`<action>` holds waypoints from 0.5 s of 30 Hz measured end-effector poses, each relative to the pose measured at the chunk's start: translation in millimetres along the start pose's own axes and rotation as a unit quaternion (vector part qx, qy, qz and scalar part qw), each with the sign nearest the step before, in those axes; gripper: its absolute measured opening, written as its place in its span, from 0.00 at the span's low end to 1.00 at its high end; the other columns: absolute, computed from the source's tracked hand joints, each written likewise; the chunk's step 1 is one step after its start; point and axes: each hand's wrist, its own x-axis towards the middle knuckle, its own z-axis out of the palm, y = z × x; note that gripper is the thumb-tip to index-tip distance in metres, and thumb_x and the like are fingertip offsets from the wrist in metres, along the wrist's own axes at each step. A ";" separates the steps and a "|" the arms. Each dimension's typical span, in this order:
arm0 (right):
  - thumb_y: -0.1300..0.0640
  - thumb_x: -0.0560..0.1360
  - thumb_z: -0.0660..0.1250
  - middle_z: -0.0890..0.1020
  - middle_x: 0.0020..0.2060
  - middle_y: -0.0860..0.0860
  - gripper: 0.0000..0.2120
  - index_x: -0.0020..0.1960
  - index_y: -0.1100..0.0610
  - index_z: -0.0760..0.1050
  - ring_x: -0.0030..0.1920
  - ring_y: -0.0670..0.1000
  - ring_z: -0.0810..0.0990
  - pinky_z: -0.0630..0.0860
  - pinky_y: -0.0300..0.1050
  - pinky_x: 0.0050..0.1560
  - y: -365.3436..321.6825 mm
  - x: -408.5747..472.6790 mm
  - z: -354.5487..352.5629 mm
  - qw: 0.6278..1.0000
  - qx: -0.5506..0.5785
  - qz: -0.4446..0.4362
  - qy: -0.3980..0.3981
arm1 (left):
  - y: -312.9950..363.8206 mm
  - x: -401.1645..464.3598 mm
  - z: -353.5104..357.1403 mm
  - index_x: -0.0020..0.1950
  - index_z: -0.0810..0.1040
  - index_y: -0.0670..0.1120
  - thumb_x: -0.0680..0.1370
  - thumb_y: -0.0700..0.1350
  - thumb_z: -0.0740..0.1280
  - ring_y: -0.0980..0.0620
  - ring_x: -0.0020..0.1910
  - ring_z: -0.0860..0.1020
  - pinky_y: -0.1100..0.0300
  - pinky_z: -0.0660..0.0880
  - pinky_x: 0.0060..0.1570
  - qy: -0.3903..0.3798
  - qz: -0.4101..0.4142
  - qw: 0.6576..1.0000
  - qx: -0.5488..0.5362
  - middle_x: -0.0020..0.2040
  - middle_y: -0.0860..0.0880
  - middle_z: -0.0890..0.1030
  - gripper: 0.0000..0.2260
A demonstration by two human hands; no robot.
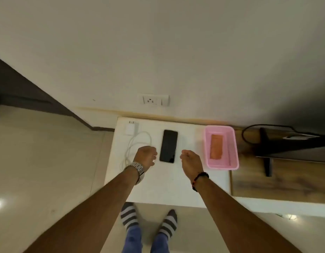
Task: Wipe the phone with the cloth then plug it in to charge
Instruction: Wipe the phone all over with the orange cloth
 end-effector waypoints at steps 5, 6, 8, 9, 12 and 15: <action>0.65 0.80 0.57 0.74 0.43 0.66 0.12 0.50 0.73 0.74 0.47 0.71 0.74 0.77 0.57 0.51 23.5 65.1 25.3 0.998 0.023 0.055 -0.007 | -0.5 61.3 18.7 0.33 0.65 0.47 0.80 0.36 0.60 0.45 0.42 0.69 0.52 0.69 0.45 0.016 0.046 0.987 0.156 0.38 0.44 0.72 0.17; 0.64 0.80 0.57 0.78 0.48 0.66 0.13 0.56 0.73 0.74 0.54 0.70 0.76 0.76 0.58 0.57 27.1 74.4 29.9 0.998 0.028 0.056 -0.010 | -1.3 70.6 23.1 0.33 0.62 0.46 0.80 0.36 0.60 0.47 0.38 0.67 0.54 0.66 0.41 0.018 0.054 0.979 0.197 0.35 0.46 0.68 0.16; 0.62 0.82 0.58 0.77 0.63 0.59 0.17 0.68 0.65 0.72 0.66 0.62 0.75 0.73 0.49 0.64 30.9 89.0 39.1 0.997 0.051 0.058 -0.014 | -2.4 87.1 30.1 0.34 0.59 0.49 0.80 0.38 0.60 0.53 0.34 0.62 0.57 0.61 0.38 0.019 0.088 0.965 0.245 0.34 0.51 0.63 0.17; 0.61 0.82 0.58 0.74 0.67 0.56 0.19 0.72 0.61 0.70 0.68 0.59 0.73 0.71 0.46 0.63 34.4 97.3 43.7 0.995 0.070 0.067 -0.017 | -4.9 95.5 34.4 0.35 0.59 0.49 0.81 0.39 0.59 0.54 0.33 0.62 0.58 0.61 0.37 0.020 0.100 0.961 0.256 0.35 0.52 0.63 0.17; 0.62 0.80 0.59 0.75 0.52 0.49 0.10 0.57 0.54 0.75 0.52 0.53 0.77 0.74 0.44 0.52 41.0 113.0 53.9 0.989 0.116 0.090 -0.025 | -10.3 113.2 47.6 0.38 0.66 0.44 0.82 0.42 0.60 0.50 0.33 0.68 0.58 0.66 0.35 0.034 0.103 0.946 0.307 0.38 0.46 0.70 0.13; 0.67 0.76 0.58 0.71 0.35 0.54 0.11 0.37 0.57 0.67 0.36 0.53 0.69 0.67 0.45 0.37 40.8 119.1 59.2 0.994 0.082 0.078 -0.008 | -14.1 126.4 59.1 0.63 0.74 0.36 0.83 0.49 0.63 0.38 0.56 0.79 0.50 0.78 0.55 0.027 0.086 0.947 0.308 0.61 0.38 0.77 0.17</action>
